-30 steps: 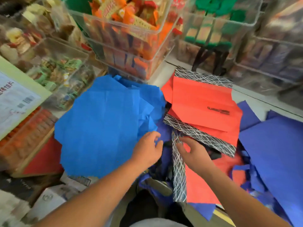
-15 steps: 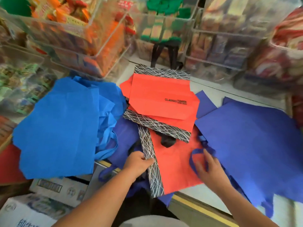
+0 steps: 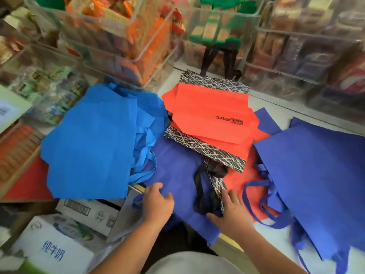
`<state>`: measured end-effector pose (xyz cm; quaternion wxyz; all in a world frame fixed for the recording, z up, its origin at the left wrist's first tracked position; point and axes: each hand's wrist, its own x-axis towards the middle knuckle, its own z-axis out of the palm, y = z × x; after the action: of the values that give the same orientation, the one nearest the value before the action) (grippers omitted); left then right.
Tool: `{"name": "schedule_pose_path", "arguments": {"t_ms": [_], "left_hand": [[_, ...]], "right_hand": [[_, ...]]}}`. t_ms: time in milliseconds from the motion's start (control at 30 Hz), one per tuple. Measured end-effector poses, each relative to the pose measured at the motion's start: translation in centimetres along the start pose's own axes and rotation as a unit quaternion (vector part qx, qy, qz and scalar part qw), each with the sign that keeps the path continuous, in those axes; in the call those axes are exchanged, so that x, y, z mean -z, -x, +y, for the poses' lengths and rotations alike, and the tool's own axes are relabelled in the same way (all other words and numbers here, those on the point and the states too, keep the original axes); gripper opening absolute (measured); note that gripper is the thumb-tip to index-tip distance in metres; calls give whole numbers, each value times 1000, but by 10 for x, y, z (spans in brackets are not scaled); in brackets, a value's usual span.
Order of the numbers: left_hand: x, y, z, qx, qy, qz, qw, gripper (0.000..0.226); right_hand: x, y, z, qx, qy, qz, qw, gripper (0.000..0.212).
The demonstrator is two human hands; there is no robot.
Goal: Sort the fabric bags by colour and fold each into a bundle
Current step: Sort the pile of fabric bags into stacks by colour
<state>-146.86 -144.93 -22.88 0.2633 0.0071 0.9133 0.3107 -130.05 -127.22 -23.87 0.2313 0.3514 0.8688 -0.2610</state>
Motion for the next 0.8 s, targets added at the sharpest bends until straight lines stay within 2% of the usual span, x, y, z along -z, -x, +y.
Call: {"name": "schedule_pose_path", "arguments": {"t_ms": [33, 100, 167, 267, 333, 367, 433, 467, 500, 567, 667, 700, 767, 800], "left_hand": [[3, -1, -10, 52, 32, -10, 998, 23], [-2, 0, -21, 130, 139, -37, 981, 32], [-11, 14, -11, 184, 275, -40, 943, 40], [-26, 20, 6, 232, 428, -20, 873, 23], [-33, 22, 16, 256, 468, -46, 845, 15], [-35, 25, 22, 237, 445, -48, 863, 13], [-43, 30, 34, 119, 299, -25, 947, 17], [-44, 35, 43, 56, 230, -19, 971, 22], [-44, 41, 54, 9, 199, -24, 980, 27], [-42, 45, 69, -54, 196, -48, 978, 31], [-26, 51, 89, -118, 185, -98, 971, 25], [-19, 55, 97, -138, 186, -108, 967, 26], [-4, 66, 116, -179, 178, -118, 960, 26], [4, 72, 126, -197, 178, -123, 956, 21]], "right_hand": [[-2, -4, 5, -9, 17, 4, 1000, 100], [-5, -6, 13, 0, 31, 29, 999, 89], [-5, -2, 17, 13, 16, 39, 999, 84], [2, 6, 19, 11, -14, 28, 999, 76], [17, 11, 13, 3, -63, 35, 997, 66], [25, 12, 9, 7, -117, 49, 992, 57], [41, 20, -9, 36, -246, 66, 966, 45], [48, 23, -18, 67, -280, 67, 955, 48], [56, 28, -27, 106, -285, 58, 951, 54], [73, 34, -34, 171, -248, 36, 953, 66], [103, 37, -28, 173, -181, 2, 968, 76], [110, 38, -27, 172, -148, 13, 974, 71], [117, 43, -27, 176, -100, 85, 976, 34], [116, 43, -27, 177, -88, 139, 970, 23]]}}
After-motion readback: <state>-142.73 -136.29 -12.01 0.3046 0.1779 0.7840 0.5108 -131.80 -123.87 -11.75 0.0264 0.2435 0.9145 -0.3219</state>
